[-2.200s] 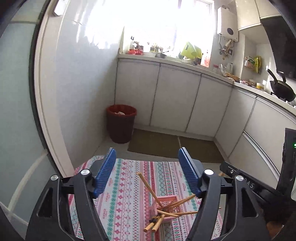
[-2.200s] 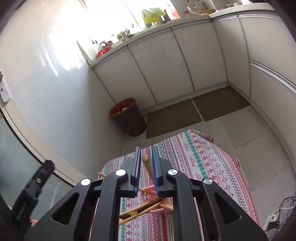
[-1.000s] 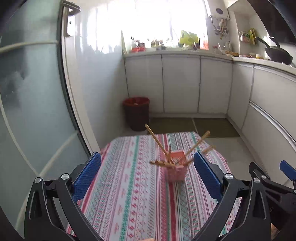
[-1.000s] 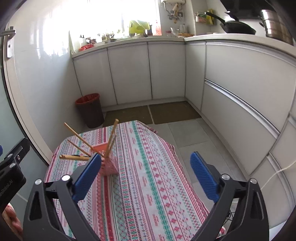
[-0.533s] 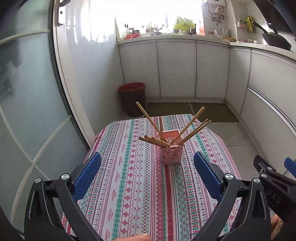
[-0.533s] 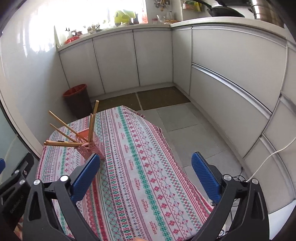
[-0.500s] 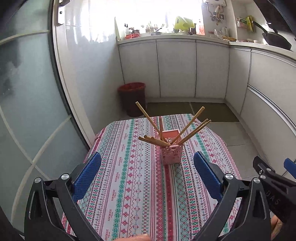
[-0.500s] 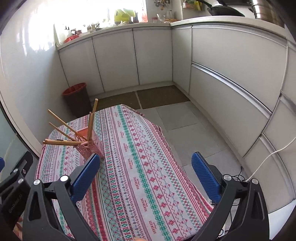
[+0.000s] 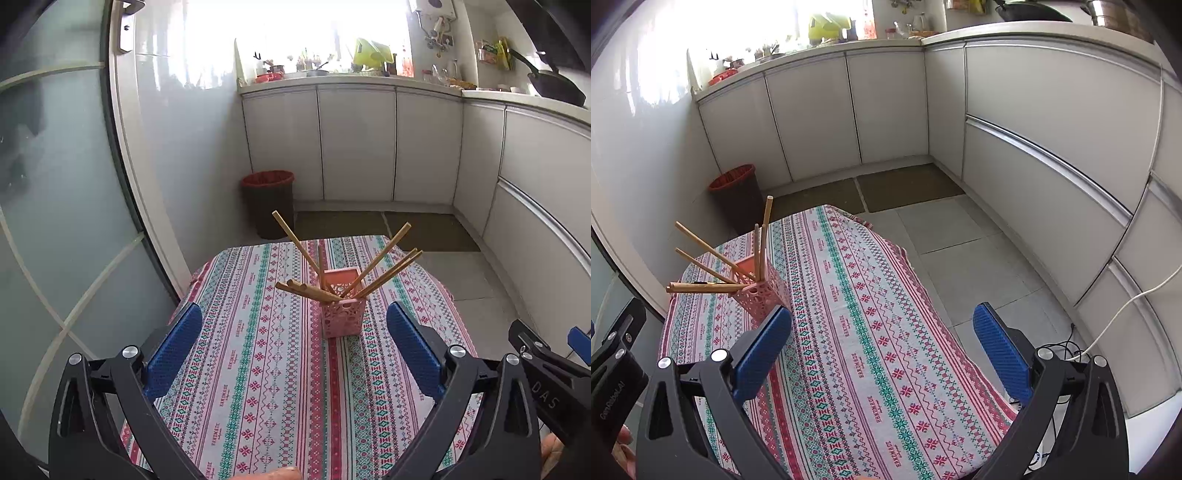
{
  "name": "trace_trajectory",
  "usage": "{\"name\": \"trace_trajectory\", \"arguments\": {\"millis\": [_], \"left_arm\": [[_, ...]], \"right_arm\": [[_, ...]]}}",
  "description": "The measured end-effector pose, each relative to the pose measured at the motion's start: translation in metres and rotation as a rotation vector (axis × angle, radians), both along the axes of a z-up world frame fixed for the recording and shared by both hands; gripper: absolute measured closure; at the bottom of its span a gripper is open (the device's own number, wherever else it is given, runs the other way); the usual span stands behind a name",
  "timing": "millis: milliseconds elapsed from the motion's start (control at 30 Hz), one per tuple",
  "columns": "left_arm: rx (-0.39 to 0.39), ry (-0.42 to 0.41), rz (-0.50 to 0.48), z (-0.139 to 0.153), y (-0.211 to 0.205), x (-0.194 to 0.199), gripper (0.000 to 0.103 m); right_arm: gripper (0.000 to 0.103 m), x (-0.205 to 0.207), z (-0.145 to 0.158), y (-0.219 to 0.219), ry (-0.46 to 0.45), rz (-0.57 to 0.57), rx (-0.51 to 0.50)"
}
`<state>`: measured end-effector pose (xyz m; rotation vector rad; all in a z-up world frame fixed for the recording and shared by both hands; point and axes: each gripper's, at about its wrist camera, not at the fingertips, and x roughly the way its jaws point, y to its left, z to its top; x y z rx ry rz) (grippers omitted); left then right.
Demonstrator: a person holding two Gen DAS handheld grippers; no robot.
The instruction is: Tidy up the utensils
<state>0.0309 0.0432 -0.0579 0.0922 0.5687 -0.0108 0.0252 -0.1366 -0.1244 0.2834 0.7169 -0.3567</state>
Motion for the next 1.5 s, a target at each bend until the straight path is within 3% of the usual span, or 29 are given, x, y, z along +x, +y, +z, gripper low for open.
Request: {"name": "trace_trajectory", "arguments": {"millis": [467, 1500], "left_arm": [[-0.037, -0.053, -0.02, 0.016, -0.002, -0.007, 0.007], [-0.045, -0.067, -0.042, 0.018, -0.009, -0.006, 0.007]], "right_arm": [[0.007, -0.004, 0.006, -0.002, -0.037, -0.023, 0.007], [0.007, -0.01, 0.014, -0.007, -0.069, -0.049, 0.028]]}}
